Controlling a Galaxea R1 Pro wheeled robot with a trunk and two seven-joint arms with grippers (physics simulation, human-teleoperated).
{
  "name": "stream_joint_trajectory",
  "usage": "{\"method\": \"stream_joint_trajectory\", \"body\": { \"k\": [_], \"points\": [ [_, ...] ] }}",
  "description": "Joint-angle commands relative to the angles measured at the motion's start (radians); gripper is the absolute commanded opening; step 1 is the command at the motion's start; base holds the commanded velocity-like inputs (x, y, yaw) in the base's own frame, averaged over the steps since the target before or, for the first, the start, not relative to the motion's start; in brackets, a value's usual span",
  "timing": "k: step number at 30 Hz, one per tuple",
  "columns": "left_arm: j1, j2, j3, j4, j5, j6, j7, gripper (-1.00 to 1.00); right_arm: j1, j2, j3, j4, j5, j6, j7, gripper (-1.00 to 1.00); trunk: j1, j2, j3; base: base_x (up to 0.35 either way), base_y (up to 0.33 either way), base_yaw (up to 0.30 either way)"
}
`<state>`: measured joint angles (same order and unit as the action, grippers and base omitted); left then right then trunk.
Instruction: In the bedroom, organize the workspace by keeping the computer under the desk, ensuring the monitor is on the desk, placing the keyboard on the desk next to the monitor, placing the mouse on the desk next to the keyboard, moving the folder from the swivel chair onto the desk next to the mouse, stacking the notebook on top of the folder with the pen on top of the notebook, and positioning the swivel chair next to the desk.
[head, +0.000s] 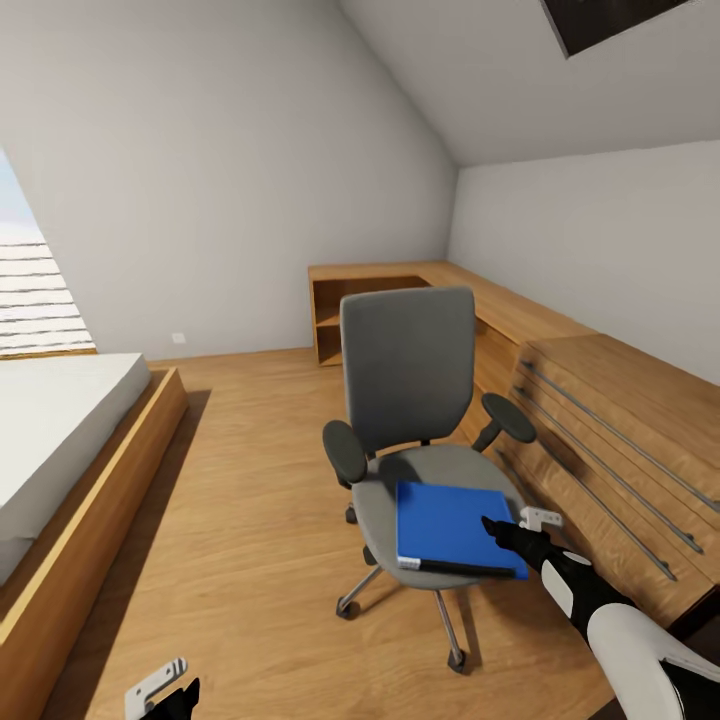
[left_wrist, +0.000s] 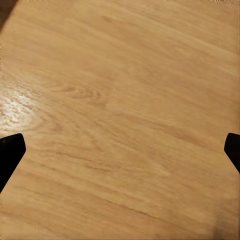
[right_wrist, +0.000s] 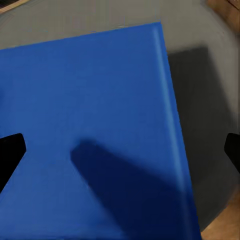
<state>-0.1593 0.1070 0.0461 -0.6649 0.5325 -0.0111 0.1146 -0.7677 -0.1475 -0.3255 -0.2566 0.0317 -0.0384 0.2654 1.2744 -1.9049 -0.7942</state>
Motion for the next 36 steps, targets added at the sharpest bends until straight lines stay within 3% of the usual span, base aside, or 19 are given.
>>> {"method": "stream_joint_trajectory", "body": {
  "k": [1,22,36],
  "points": [
    [0.000,0.000,-0.002,-0.001,0.011,-0.001,0.003,1.00,-0.001,0.000,-0.007,0.001,0.004,-0.003,0.006,1.00,-0.004,0.007,0.002,0.000,0.000,0.000],
    [0.000,-0.001,-0.003,0.000,0.011,-0.001,0.003,1.00,-0.001,0.001,-0.007,0.002,0.002,-0.003,0.008,1.00,-0.085,0.154,0.068,0.000,0.000,0.000],
    [0.000,-0.002,-0.003,0.001,0.012,-0.001,0.003,1.00,-0.001,0.003,-0.008,0.000,0.001,-0.003,0.009,1.00,-0.085,0.154,0.068,0.000,0.000,0.000]
  ]
}}
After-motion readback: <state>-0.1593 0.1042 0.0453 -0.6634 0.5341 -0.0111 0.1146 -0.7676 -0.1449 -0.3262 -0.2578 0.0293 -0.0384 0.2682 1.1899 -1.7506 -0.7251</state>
